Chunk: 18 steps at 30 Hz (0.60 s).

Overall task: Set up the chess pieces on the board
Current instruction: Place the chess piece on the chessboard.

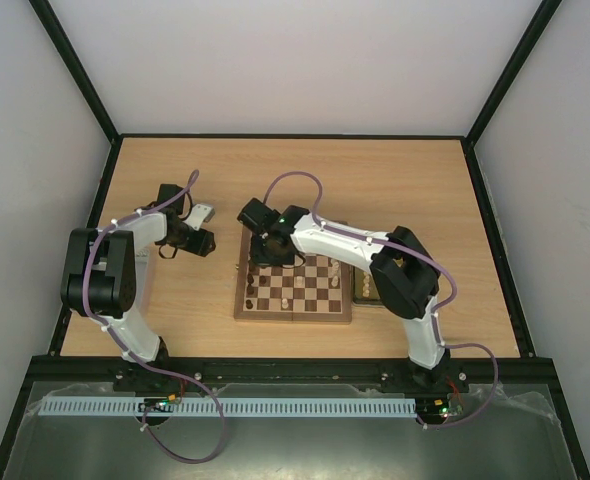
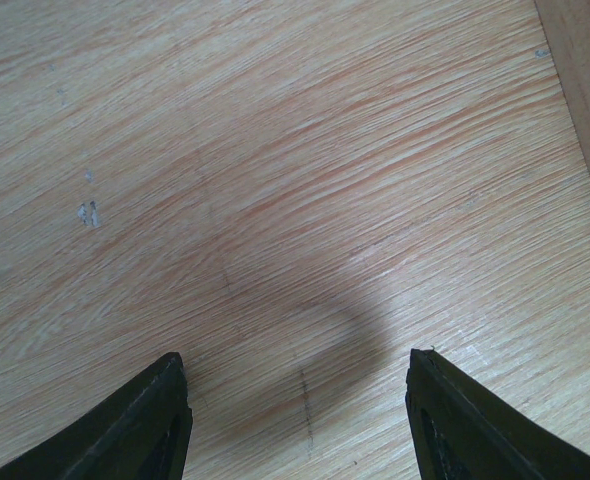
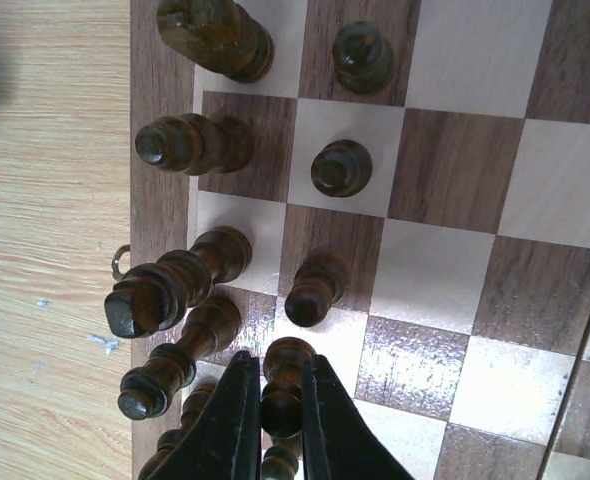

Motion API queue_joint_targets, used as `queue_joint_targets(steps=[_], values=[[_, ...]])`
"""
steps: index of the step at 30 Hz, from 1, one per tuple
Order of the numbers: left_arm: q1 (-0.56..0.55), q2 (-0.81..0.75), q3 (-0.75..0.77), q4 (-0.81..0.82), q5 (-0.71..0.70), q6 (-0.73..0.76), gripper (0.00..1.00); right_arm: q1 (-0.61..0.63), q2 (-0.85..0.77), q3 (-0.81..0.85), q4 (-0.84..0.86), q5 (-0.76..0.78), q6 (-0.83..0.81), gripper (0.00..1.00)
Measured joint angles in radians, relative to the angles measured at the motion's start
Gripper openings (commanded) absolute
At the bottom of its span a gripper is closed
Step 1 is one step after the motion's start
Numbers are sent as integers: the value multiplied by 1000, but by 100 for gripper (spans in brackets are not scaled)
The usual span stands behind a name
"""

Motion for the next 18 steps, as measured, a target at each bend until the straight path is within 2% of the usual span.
queue_joint_targets(steps=[18], values=[[0, 0, 0, 0, 0, 0, 61, 5, 23, 0, -1, 1, 0, 7]])
